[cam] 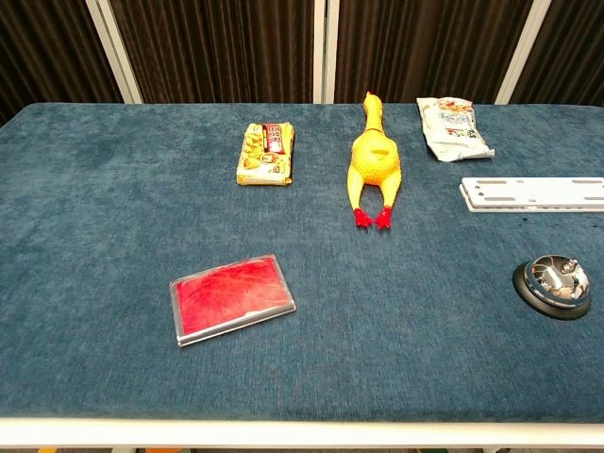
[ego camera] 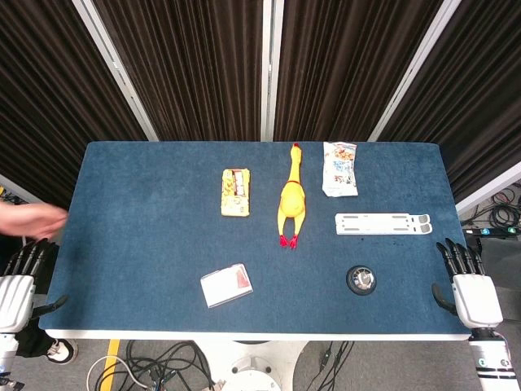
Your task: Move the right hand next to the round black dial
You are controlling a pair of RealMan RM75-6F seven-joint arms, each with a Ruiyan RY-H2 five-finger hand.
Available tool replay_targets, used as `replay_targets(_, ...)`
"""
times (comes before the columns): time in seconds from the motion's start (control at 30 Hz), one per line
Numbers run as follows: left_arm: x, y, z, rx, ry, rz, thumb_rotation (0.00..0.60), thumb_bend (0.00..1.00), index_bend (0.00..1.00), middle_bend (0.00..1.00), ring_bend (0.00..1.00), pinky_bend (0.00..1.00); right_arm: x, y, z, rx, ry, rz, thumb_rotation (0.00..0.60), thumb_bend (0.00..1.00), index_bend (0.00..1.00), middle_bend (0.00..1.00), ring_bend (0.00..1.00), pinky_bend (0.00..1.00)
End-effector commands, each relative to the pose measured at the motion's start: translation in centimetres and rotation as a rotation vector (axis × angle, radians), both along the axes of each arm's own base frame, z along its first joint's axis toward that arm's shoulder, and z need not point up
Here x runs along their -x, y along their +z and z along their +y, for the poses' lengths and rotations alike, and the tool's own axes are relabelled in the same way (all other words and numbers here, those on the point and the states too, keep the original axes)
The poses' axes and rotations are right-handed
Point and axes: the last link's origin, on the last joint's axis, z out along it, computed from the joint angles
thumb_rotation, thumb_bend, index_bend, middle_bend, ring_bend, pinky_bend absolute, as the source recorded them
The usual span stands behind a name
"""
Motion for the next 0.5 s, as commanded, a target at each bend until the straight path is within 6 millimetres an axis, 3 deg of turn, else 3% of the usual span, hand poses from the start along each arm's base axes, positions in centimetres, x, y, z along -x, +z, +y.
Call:
replay_targets(0.03, 0.06, 0.0, -0.03, 0.002, 0.003, -0.001, 0.6, 0.11, 0.08, 0.03, 0.0, 0.15, 0.0, 0.0, -0.01, 0.001, 0.0, 0.0, 0.6, 0.33, 0.0, 0.0, 0.0, 0.0)
replay_targets(0.37, 0.07, -0.06, 0.09, 0.011, 0.001, -0.003, 0.6, 0.11, 0.08, 0.03, 0.0, 0.15, -0.13, -0.07, -0.02, -0.009, -0.003, -0.001, 0.6, 0.37, 0.0, 0.0, 0.0, 0.0)
replay_targets(0.4, -0.02, -0.04, 0.14, 0.013, -0.002, -0.002, 0.6, 0.11, 0.08, 0.03, 0.0, 0.15, -0.19, -0.12, -0.03, -0.014, -0.003, -0.001, 0.6, 0.42, 0.0, 0.0, 0.0, 0.0)
replay_targets(0.5, -0.15, 0.08, 0.14, 0.014, -0.007, 0.002, 0.6, 0.11, 0.09, 0.03, 0.0, 0.15, -0.4, -0.17, -0.1, -0.009, 0.003, 0.019, 0.6, 0.79, 0.0, 0.06, 0.0, 0.02)
